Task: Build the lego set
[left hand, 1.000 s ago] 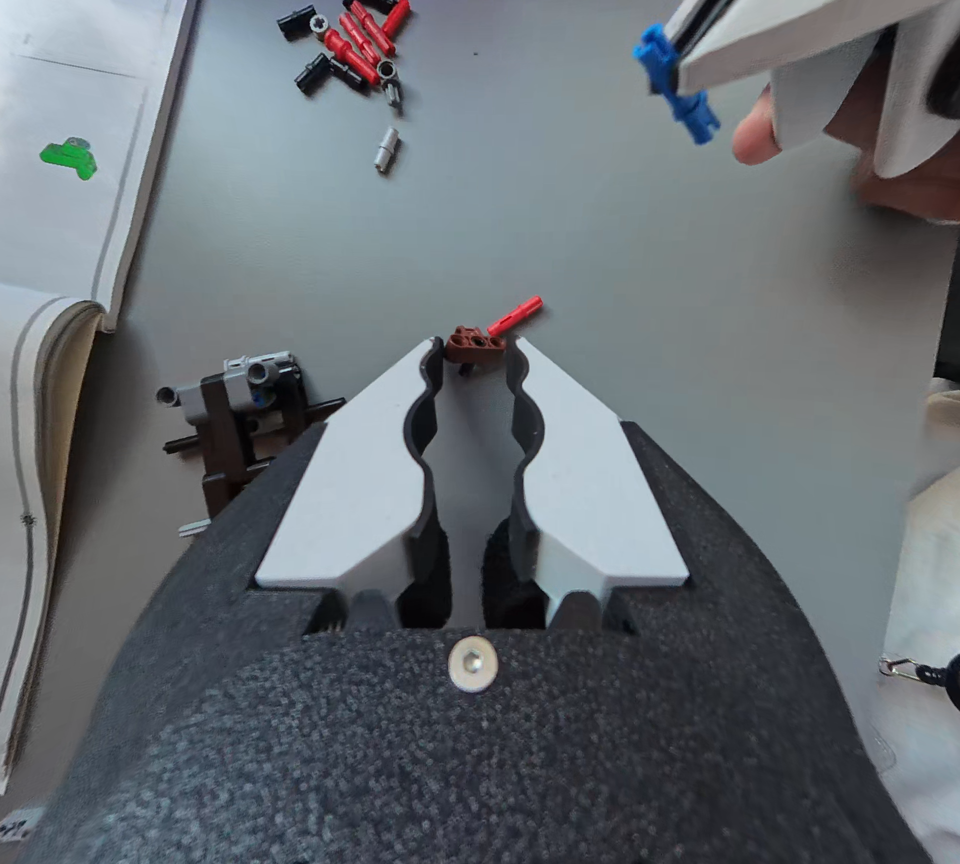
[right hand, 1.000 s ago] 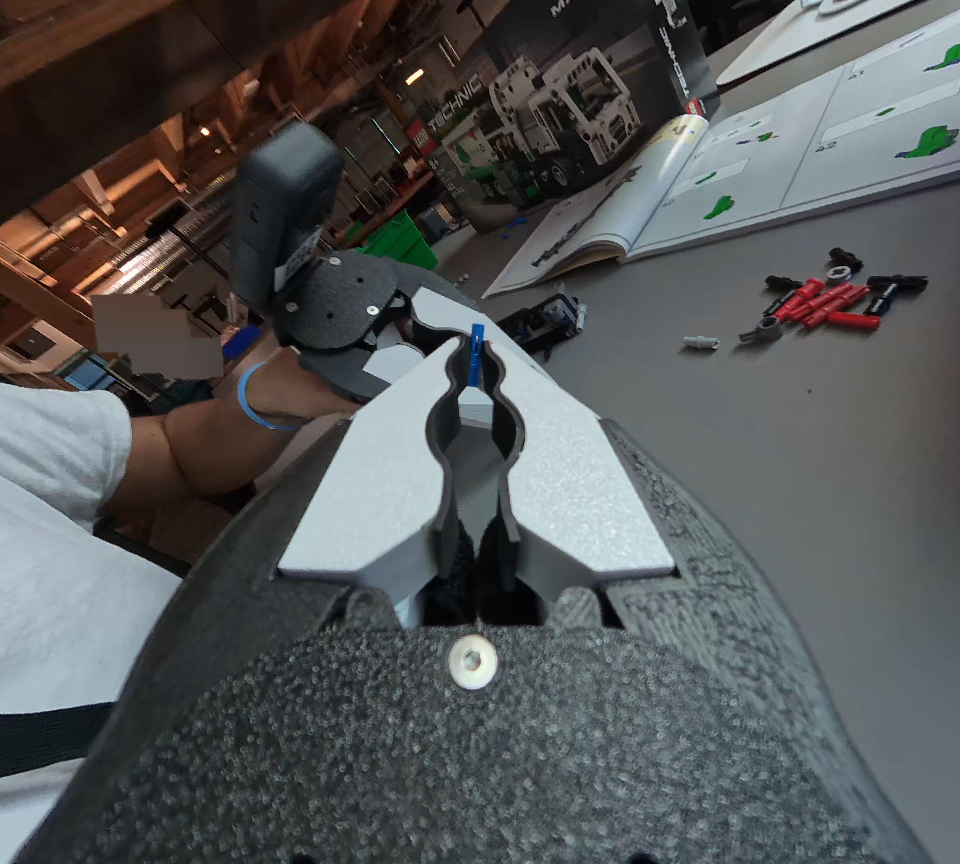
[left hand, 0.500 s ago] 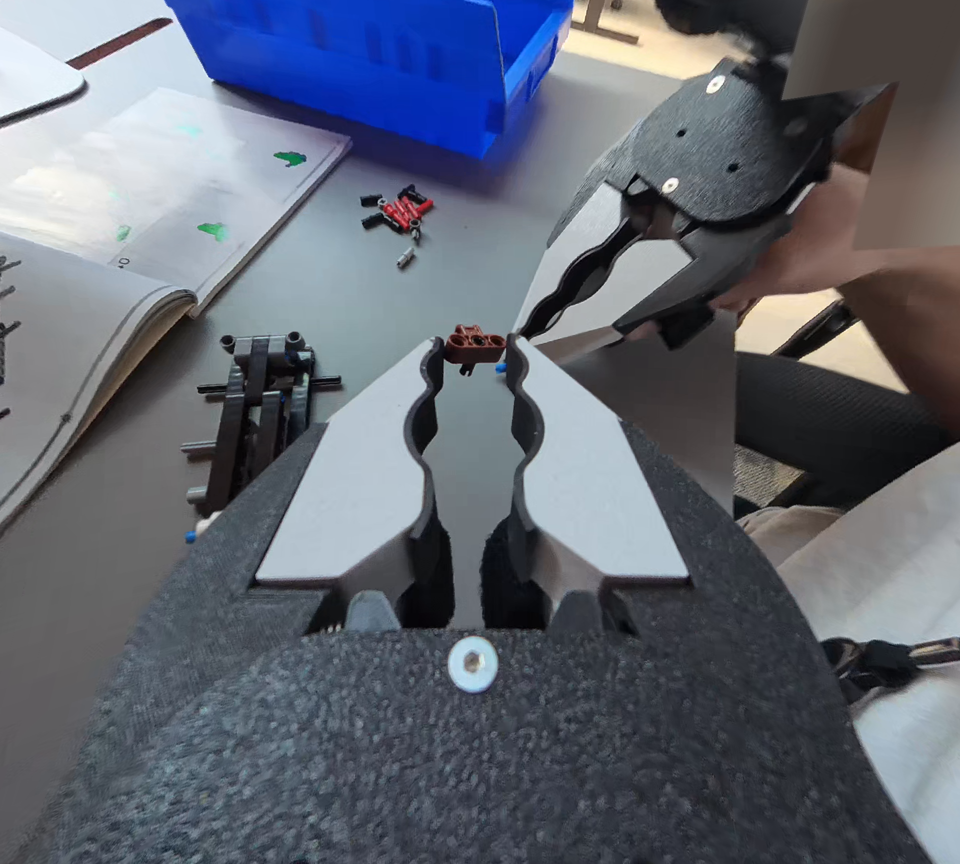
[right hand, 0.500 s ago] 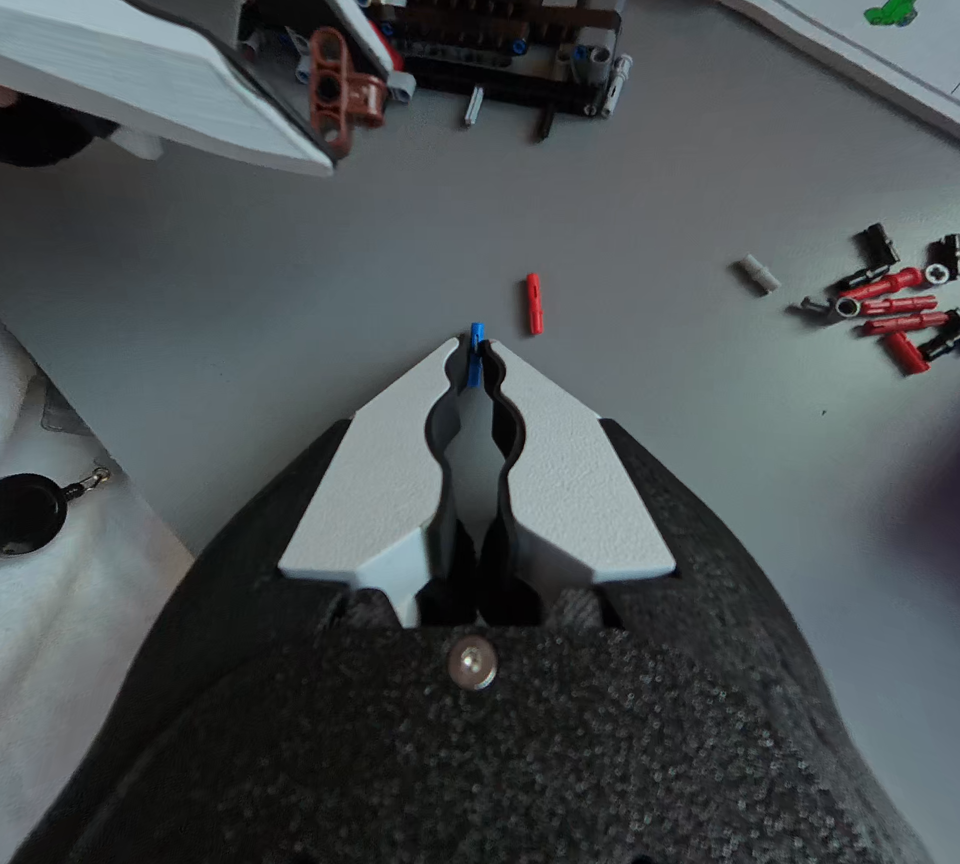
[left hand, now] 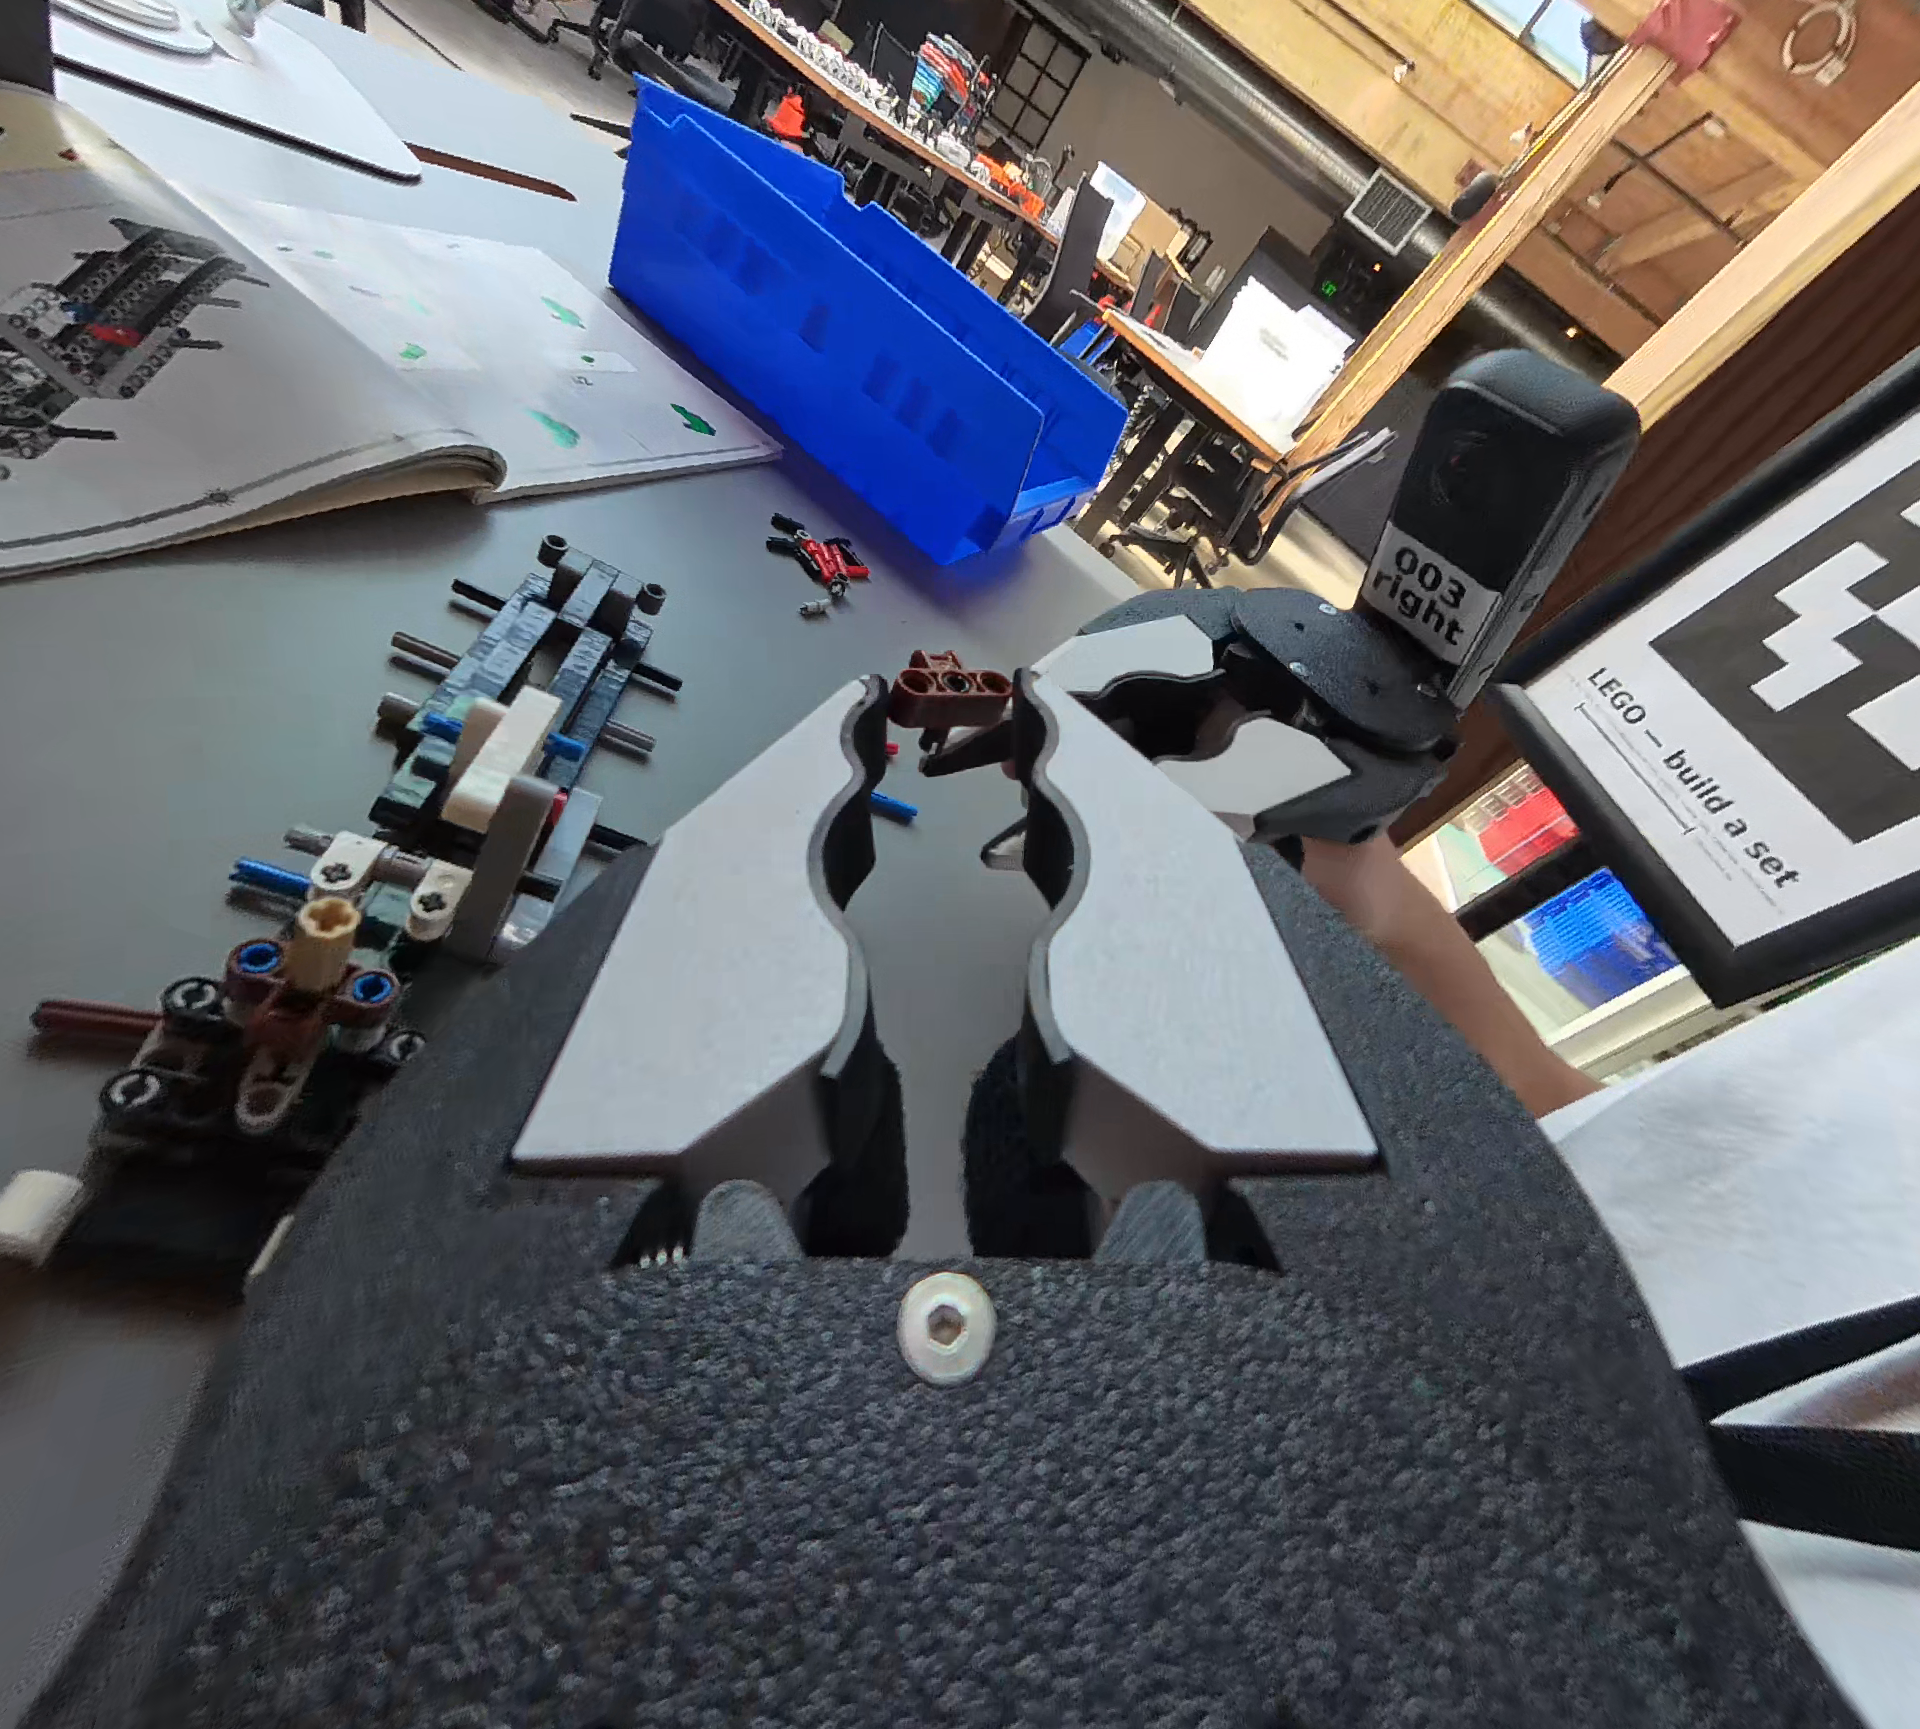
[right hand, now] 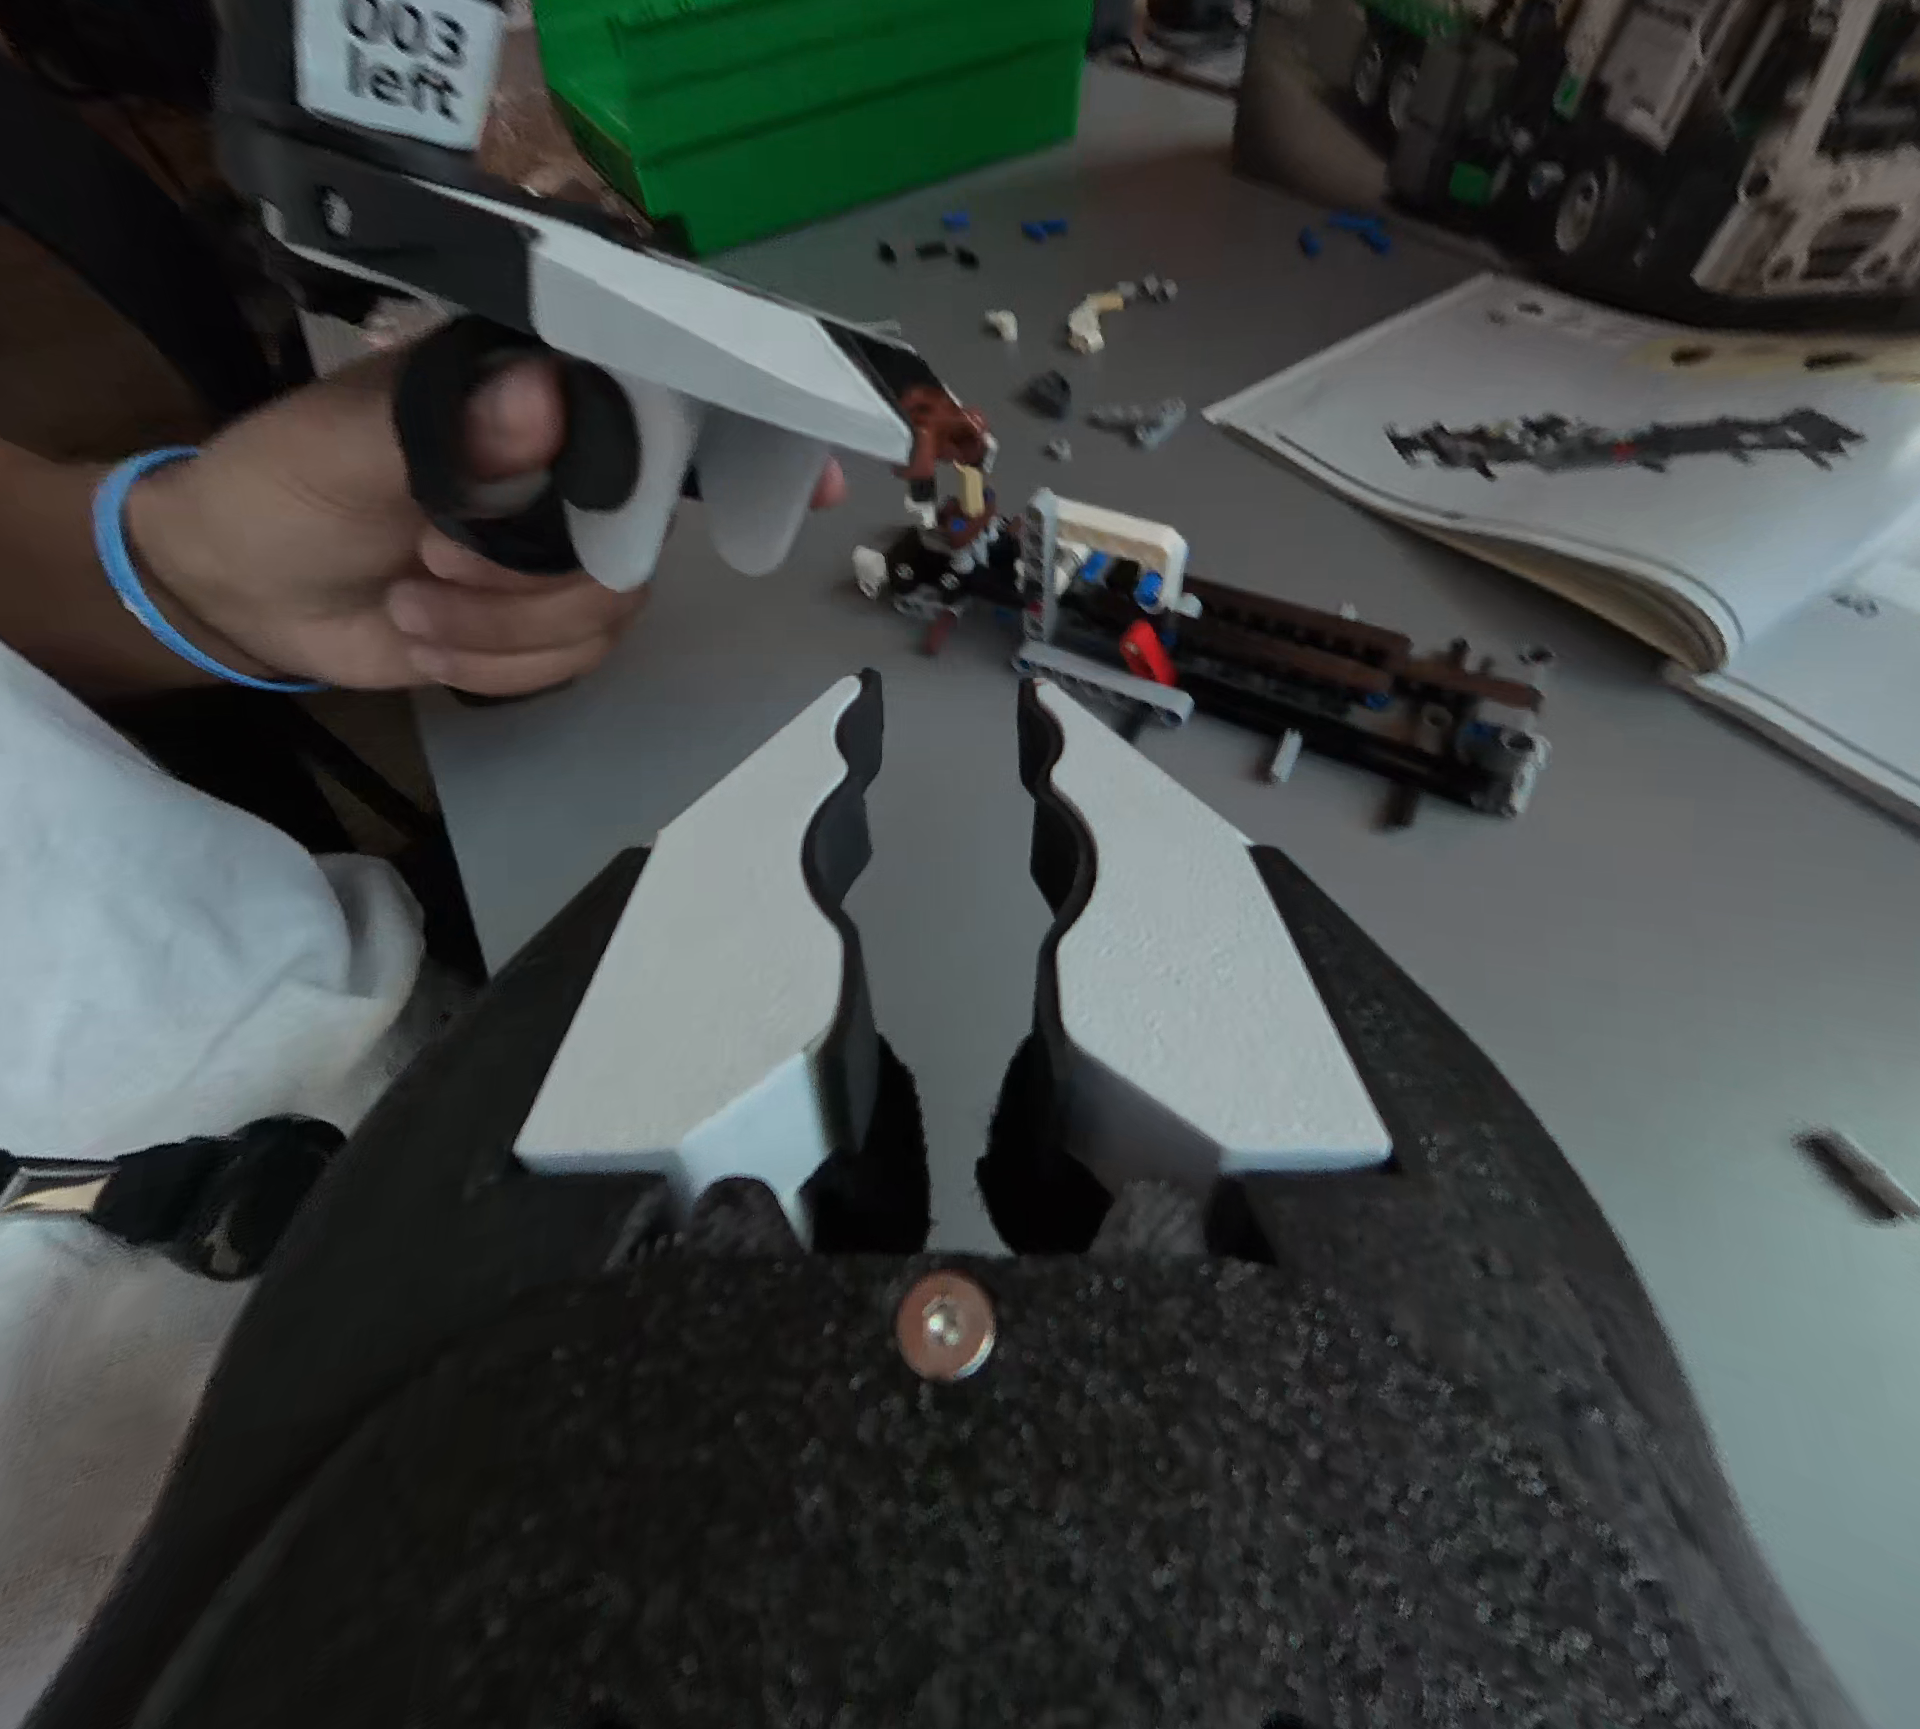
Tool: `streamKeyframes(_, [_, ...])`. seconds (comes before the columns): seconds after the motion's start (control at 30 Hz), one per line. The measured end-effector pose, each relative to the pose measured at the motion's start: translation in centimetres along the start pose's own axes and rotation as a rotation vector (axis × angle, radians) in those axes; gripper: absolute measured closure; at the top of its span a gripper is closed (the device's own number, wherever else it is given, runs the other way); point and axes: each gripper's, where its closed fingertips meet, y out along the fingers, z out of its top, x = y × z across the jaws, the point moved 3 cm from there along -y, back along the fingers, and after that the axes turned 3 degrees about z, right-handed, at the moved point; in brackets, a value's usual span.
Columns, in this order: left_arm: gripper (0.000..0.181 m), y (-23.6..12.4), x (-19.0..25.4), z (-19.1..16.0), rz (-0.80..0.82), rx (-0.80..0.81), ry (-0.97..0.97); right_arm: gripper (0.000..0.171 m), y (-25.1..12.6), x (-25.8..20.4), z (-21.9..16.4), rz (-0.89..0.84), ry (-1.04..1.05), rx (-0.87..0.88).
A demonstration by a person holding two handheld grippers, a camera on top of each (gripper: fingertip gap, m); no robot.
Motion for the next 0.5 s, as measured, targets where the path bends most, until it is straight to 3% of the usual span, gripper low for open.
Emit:
streamKeyframes(0.17, [0.159, -0.9, 0.2, -0.2, -0.047, 0.048, -0.109, 0.145, 1.1, -2.1, 2.8, -0.047, -0.126, 0.226])
streamKeyframes(0.3, [0.159, -1.1, 0.7, -0.5, -0.055, 0.082, -0.147, 0.148, 1.4, -2.2, 3.3, -0.142, -0.224, 0.288])
streamKeyframes(0.5, [0.159, -1.4, 0.6, -0.8, -0.057, 0.130, -0.216, 0.145, 1.7, -2.6, 3.4, -0.089, -0.165, 0.322])
